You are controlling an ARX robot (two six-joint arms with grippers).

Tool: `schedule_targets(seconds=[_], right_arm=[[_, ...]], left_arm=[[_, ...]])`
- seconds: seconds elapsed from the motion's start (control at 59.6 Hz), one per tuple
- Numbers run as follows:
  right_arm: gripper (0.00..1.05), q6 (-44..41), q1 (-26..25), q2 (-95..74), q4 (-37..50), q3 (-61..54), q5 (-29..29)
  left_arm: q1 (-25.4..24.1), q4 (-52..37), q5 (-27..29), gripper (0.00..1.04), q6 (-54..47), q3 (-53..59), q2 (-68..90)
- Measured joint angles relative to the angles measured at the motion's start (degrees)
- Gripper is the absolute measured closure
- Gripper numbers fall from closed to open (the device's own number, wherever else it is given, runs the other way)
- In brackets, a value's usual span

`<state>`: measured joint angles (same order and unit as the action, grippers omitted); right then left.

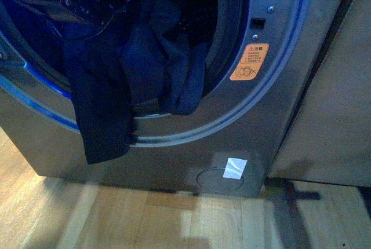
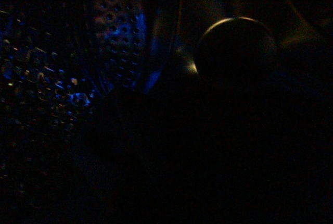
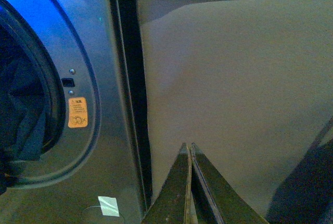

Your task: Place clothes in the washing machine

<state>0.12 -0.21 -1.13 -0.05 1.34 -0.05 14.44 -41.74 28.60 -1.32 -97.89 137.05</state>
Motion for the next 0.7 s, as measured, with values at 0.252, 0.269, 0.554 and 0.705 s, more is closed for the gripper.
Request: schedule_targets(seconds=[0.252,0.269,0.554,0.705], right_arm=[[1.02,0.0,0.0,0.87,-0.04,-1.03,-0.07],[1.02,0.0,0.0,0.87,-0.04,-1.03,-0.04],[1.02,0.02,0.0,0.87,-0.07,-1.03,-0.02],[1.02,0.02,0.0,0.87,-0.07,-1.03,-0.02]], left_arm=[[-0.57,3.28,4.5,0.97,-3.21,-5.46,2.05],[-0.57,3.76,4.5,0.97,-3.19,-5.75,2.1],[-0.5,11.72,3.1,0.97,-1.64,-12.37,6.62],[-0.39,14.21,2.71,0.97,-0.37,-17.51,10.38]])
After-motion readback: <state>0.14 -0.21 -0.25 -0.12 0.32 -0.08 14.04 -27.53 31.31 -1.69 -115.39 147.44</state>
